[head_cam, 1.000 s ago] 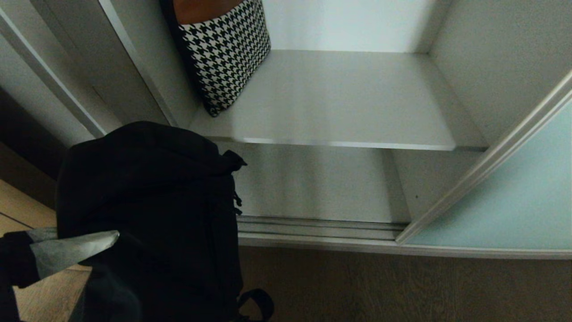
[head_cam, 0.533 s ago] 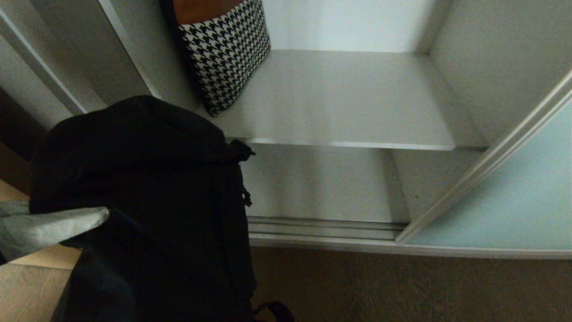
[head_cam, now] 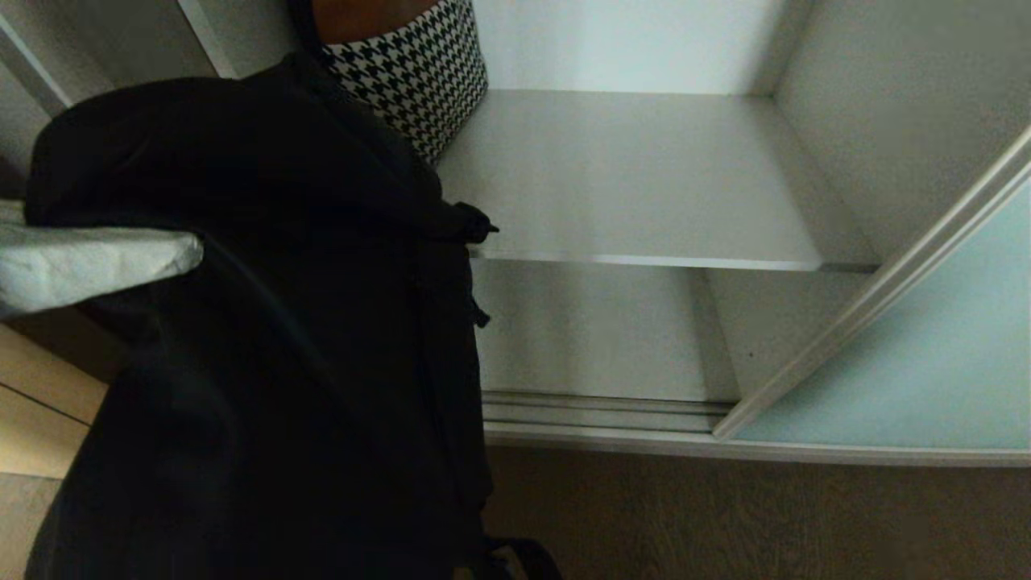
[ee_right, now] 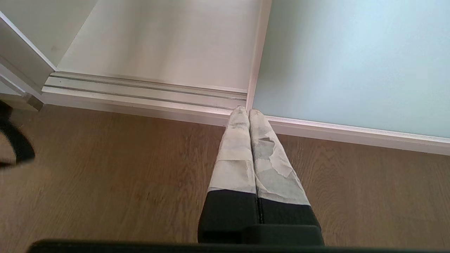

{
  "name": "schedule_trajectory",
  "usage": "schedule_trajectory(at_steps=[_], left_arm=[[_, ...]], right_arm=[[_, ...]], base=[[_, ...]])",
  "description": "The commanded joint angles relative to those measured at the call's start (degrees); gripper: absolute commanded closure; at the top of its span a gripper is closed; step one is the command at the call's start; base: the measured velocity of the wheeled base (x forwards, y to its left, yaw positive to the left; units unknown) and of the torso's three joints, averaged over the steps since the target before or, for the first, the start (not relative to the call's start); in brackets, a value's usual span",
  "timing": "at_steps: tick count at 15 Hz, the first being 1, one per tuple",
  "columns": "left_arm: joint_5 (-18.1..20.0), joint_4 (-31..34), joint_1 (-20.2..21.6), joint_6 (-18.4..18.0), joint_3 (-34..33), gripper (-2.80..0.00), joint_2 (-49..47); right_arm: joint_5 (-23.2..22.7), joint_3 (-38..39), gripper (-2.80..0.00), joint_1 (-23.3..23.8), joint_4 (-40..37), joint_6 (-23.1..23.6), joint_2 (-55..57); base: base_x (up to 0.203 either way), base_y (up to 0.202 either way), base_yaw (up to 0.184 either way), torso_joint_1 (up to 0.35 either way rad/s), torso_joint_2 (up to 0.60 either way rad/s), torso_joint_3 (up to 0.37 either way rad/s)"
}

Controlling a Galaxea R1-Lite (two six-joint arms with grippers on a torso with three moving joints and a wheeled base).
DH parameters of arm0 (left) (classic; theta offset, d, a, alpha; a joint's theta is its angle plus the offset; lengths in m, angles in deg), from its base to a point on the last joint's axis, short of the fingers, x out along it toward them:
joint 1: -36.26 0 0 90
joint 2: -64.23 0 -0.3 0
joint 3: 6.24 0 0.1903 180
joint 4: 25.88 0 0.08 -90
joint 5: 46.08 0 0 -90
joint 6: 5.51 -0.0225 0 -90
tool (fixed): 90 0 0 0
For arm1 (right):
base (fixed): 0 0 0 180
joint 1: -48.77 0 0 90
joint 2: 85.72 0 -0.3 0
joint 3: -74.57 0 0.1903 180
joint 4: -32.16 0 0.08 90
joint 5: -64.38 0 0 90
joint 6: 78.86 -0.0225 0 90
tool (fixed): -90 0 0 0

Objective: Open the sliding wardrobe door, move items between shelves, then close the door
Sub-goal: Place the bag on the higher shelf

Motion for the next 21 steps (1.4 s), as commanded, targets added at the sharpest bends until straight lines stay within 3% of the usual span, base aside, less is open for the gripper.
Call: schedule_trajectory(at_steps=[1, 9, 15, 18, 21], left_arm=[[0.07, 1.30, -1.36, -0.17, 6.31, 0.00, -4.21], [-0.21, 9.55, -7.21, -0.18, 27.15, 0.00, -15.27], [-0.65, 9.95, -9.74, -1.82, 42.09, 0.00, -27.87], [-0.49, 2.26, -10.16, -5.12, 42.78, 0.00, -31.99], [-0.94, -4.08, -10.18, -5.62, 42.83, 0.00, -33.93]], right_arm=[[-0.02, 0.00, 0.00, -0.02, 0.02, 0.00, -0.01], [-0.02, 0.00, 0.00, -0.02, 0.02, 0.00, -0.01], [-0.02, 0.00, 0.00, -0.02, 0.02, 0.00, -0.01], [-0.02, 0.00, 0.00, -0.02, 0.02, 0.00, -0.01], [-0.02, 0.00, 0.00, -0.02, 0.02, 0.00, -0.01]], base=[[0.000, 0.000, 0.000, 0.000, 0.00, 0.000], [0.000, 0.000, 0.000, 0.000, 0.00, 0.000], [0.000, 0.000, 0.000, 0.000, 0.00, 0.000], [0.000, 0.000, 0.000, 0.000, 0.00, 0.000], [0.000, 0.000, 0.000, 0.000, 0.00, 0.000]])
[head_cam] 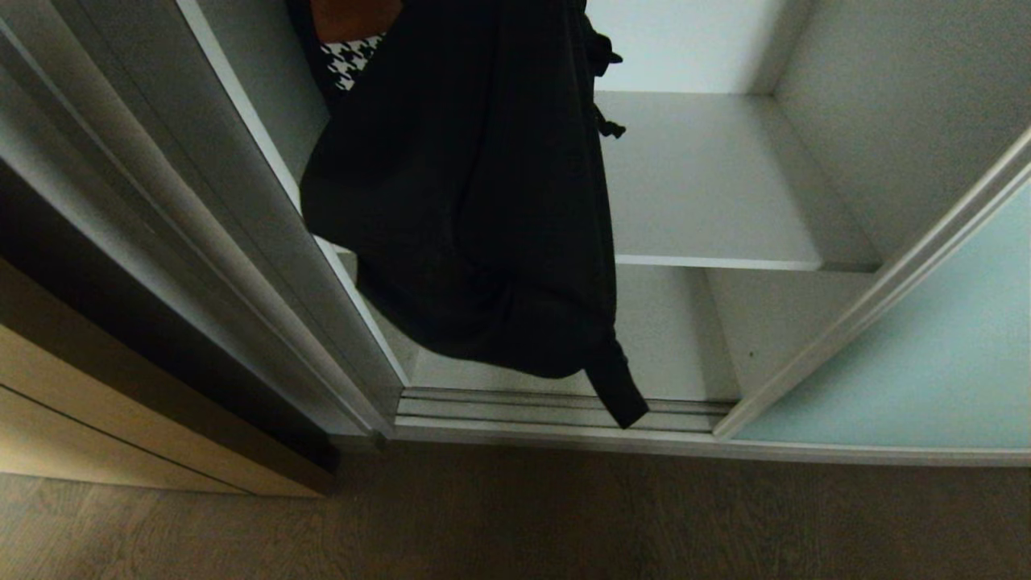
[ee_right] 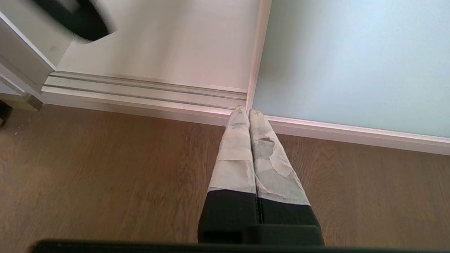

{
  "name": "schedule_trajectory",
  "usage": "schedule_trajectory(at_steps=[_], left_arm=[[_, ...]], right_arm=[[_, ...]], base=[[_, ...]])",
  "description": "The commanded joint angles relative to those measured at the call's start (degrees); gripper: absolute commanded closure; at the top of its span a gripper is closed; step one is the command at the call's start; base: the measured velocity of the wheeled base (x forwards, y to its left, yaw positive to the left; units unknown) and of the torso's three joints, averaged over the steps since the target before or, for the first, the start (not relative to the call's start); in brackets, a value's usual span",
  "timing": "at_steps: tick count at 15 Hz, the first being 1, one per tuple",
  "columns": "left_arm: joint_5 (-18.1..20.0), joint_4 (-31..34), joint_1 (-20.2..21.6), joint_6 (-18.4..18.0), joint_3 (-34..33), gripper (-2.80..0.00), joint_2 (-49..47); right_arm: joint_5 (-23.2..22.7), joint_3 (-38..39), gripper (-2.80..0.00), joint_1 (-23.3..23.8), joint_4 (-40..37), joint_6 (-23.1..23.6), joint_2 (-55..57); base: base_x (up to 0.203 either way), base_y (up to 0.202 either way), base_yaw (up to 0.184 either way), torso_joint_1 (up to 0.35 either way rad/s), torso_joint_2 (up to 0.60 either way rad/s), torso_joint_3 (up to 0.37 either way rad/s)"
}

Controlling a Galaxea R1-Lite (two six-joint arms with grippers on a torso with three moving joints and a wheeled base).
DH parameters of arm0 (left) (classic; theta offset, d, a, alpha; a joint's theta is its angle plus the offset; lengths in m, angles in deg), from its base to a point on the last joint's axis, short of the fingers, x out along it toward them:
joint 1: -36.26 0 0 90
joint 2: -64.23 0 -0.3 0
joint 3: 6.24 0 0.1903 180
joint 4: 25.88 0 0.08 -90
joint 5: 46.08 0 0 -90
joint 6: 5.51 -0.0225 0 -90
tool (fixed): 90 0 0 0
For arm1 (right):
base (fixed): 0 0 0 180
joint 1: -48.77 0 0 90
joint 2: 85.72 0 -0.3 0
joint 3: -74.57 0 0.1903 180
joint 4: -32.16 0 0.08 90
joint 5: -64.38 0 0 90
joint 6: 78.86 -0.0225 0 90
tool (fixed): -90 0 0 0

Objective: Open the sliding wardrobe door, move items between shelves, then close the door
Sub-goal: Place the bag on the higher shelf

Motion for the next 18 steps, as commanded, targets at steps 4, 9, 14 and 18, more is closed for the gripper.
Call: schedule_trajectory(at_steps=[4, 9, 14, 18], left_arm=[[-0.71, -4.21, -0.09, -0.09, 0.00, 0.00, -3.17], [-0.71, -6.86, -1.38, -0.34, 0.00, 0.00, -2.48], [-0.80, -6.67, -3.17, -1.76, -0.09, 0.00, -2.29], [-0.84, -6.76, -3.26, -1.67, -0.26, 0.00, -2.99]], right_arm=[[0.00, 0.00, 0.00, -0.02, 0.02, -0.01, -0.01], [0.00, 0.00, 0.00, -0.02, 0.02, -0.01, -0.01], [0.00, 0.00, 0.00, -0.02, 0.02, -0.01, -0.01], [0.00, 0.00, 0.00, -0.02, 0.02, -0.01, -0.01]], base=[[0.000, 0.000, 0.000, 0.000, 0.00, 0.000], [0.000, 0.000, 0.000, 0.000, 0.00, 0.000], [0.000, 0.000, 0.000, 0.000, 0.00, 0.000], [0.117, 0.000, 0.000, 0.004, 0.00, 0.002]])
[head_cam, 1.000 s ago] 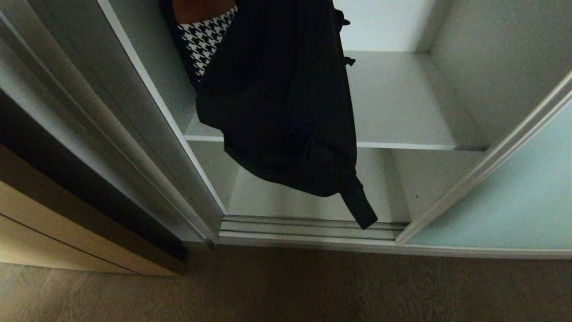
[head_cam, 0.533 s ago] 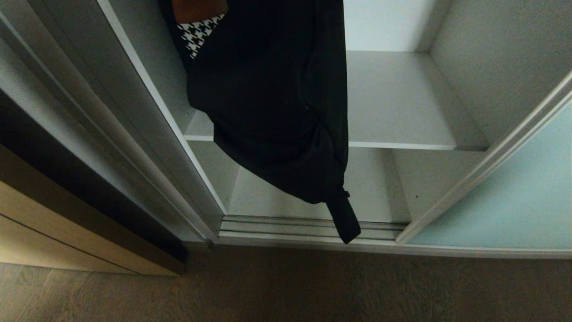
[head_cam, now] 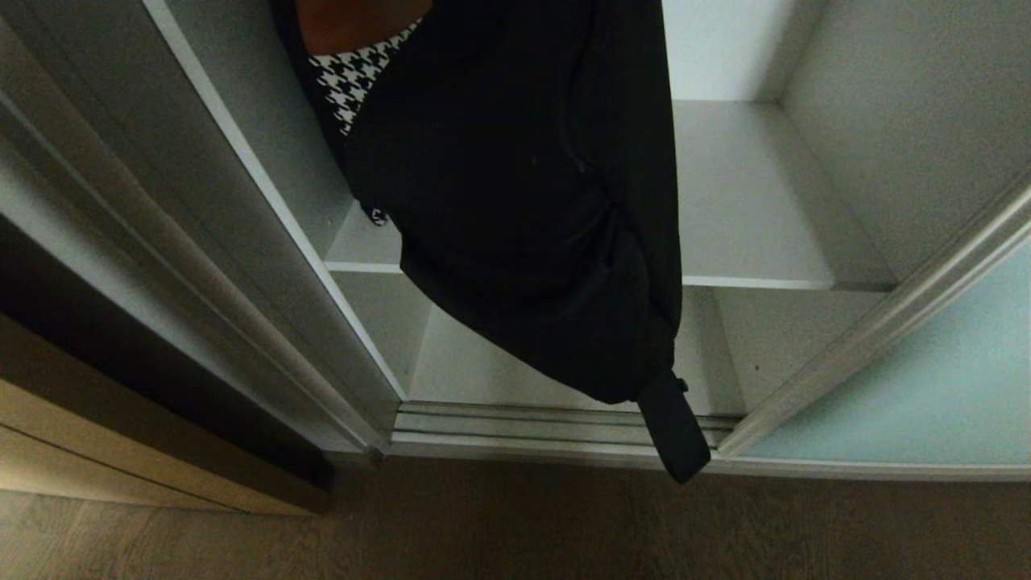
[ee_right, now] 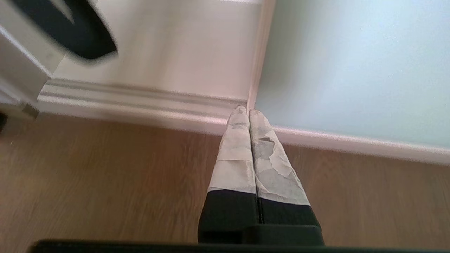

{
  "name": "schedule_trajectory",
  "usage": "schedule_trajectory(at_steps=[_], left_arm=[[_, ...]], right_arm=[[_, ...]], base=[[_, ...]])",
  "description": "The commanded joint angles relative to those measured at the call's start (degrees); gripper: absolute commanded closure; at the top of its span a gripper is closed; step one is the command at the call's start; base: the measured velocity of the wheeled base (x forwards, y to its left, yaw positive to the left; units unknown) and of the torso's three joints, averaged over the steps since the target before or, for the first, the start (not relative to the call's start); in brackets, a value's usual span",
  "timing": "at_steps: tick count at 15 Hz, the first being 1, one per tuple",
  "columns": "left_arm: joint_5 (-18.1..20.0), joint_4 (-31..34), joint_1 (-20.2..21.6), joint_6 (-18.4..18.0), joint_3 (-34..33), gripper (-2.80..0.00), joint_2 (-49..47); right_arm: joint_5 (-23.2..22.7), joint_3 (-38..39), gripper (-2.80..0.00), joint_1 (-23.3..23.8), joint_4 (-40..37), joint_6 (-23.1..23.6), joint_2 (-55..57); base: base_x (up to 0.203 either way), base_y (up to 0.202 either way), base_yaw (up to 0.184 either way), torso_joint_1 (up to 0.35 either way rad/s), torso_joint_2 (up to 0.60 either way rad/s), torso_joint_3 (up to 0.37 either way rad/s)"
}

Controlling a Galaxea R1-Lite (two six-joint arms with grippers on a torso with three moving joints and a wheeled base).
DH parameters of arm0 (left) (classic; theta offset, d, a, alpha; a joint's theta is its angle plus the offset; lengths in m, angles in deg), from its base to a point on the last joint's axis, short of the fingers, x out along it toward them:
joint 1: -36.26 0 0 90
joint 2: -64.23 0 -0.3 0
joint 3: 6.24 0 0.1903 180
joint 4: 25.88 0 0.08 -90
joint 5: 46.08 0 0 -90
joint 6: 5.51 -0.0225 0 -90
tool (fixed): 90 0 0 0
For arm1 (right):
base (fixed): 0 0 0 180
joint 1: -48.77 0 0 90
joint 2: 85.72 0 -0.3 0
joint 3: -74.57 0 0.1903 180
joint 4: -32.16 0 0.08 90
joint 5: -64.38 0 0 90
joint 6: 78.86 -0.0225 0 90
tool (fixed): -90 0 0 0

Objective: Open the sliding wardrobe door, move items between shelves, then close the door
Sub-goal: Place the bag on the higher shelf

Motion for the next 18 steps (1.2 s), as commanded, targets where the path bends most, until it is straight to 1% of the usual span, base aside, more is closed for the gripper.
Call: schedule_trajectory(at_steps=[1, 6, 12, 13, 15, 16, 18], left_arm=[[0.01, -0.20, -0.09, -0.09, 0.02, 0.00, -0.16], [0.03, 0.32, -0.35, -0.09, 0.02, 0.00, 0.02], [-0.04, -0.66, -0.67, 0.12, 0.28, 0.00, -1.96], [-0.67, -1.19, -0.62, 0.27, 0.28, 0.00, -2.71], [-3.76, -2.17, -0.62, 1.17, 0.34, 0.00, -4.62], [-5.25, -2.78, -0.57, 2.98, 0.36, 0.00, -6.02], [-6.28, -3.66, -0.48, 4.00, 0.37, 0.00, -6.54]], right_arm=[[0.00, 0.00, 0.00, -0.02, 0.02, 0.00, -0.01], [0.00, 0.00, 0.00, -0.02, 0.02, 0.00, -0.01], [0.00, 0.00, 0.00, -0.08, 0.02, 0.00, -0.01], [0.00, 0.00, 0.00, -0.02, 0.02, 0.00, -0.01], [0.00, 0.00, 0.00, -0.02, 0.02, 0.00, -0.01], [0.00, 0.00, 0.00, -0.02, 0.02, 0.00, -0.01], [0.00, 0.00, 0.00, -0.02, 0.02, 0.00, -0.01]], base=[[0.196, 0.000, 0.000, 0.006, 0.00, 0.001], [0.195, 0.000, 0.000, 0.001, 0.00, 0.004], [0.198, 0.000, 0.000, 0.001, 0.00, 0.004], [0.188, 0.000, -0.001, 0.003, 0.00, 0.002], [0.179, 0.000, 0.003, 0.002, 0.00, 0.001], [0.094, 0.000, 0.002, 0.006, 0.00, -0.001], [0.000, 0.000, 0.000, 0.000, 0.00, 0.000]])
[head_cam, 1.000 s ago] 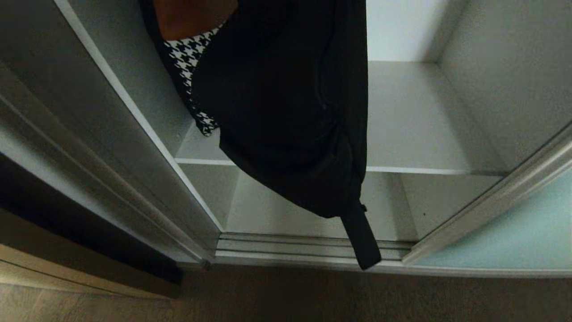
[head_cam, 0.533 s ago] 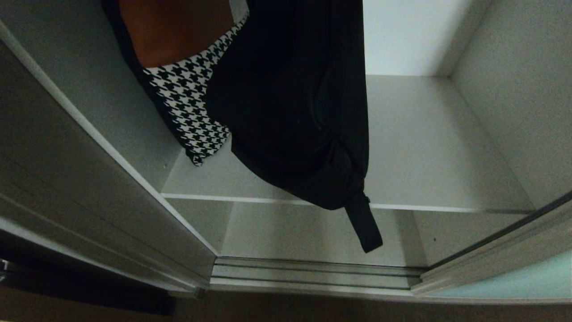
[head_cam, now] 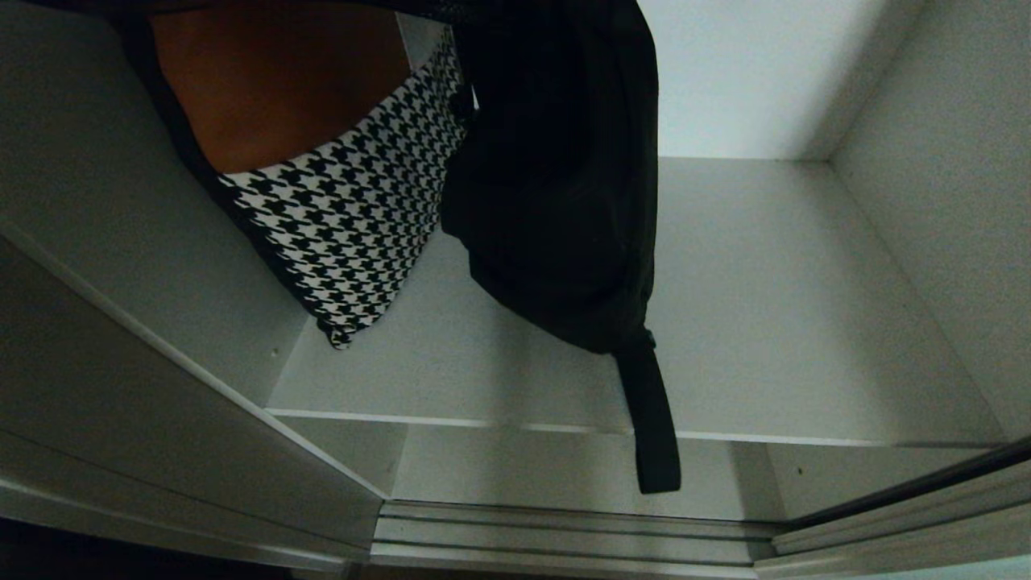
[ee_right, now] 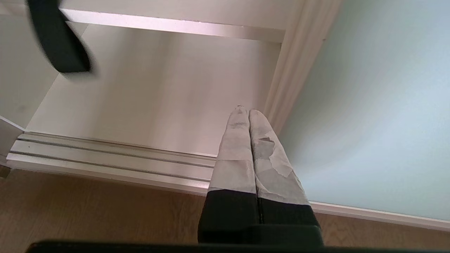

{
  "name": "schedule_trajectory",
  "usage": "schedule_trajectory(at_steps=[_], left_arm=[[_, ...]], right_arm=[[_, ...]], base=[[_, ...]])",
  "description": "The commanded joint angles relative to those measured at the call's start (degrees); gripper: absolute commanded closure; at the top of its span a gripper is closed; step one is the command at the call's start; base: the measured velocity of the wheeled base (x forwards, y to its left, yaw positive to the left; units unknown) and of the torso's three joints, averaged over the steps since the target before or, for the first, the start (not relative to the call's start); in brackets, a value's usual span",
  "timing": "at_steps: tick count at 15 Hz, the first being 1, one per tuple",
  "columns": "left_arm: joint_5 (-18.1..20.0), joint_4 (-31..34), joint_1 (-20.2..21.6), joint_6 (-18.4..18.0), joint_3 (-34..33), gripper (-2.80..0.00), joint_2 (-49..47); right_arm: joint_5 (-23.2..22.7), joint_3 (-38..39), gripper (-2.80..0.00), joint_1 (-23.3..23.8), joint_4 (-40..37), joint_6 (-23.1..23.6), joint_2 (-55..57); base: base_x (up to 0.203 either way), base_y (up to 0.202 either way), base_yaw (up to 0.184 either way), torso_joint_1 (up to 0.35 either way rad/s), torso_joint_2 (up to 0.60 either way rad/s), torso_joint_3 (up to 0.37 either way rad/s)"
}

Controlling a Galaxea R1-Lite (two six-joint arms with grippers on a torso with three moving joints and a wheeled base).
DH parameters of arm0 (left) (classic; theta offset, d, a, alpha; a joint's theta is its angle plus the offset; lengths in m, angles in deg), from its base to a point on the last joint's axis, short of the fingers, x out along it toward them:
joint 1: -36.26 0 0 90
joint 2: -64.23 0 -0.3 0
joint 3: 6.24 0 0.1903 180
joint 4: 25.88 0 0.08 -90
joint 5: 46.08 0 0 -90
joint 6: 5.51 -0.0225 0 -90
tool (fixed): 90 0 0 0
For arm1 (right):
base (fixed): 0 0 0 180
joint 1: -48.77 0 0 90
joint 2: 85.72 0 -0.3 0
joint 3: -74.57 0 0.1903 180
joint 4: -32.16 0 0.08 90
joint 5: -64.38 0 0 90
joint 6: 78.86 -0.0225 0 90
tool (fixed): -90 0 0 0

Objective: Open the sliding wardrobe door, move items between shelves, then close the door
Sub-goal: Place the bag on the higher shelf

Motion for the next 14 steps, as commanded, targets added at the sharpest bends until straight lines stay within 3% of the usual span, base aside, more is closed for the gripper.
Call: schedule_trajectory(at_steps=[1, 4, 8, 14], left_arm=[[-2.39, -4.02, 0.17, 1.20, -0.01, 0.00, -2.82], [-6.38, -15.58, 0.38, 7.09, 0.03, 0.00, -6.86], [-6.86, -18.34, 1.70, 8.45, 0.01, 0.00, -10.28], [-11.28, -26.27, 4.06, 12.76, 0.03, 0.00, -17.67]], right_arm=[[0.00, 0.00, 0.00, -0.02, 0.01, 0.00, -0.01], [0.00, 0.00, 0.00, -0.02, 0.01, 0.00, -0.01], [0.00, 0.00, 0.00, -0.02, 0.01, 0.00, -0.01], [0.00, 0.00, 0.00, -0.02, 0.01, 0.00, -0.01]], base=[[0.000, 0.000, 0.000, 0.000, 0.00, 0.000], [0.000, 0.000, 0.000, 0.000, 0.00, 0.000], [0.000, 0.000, 0.000, 0.000, 0.00, 0.000], [0.000, 0.000, 0.000, 0.000, 0.00, 0.000]])
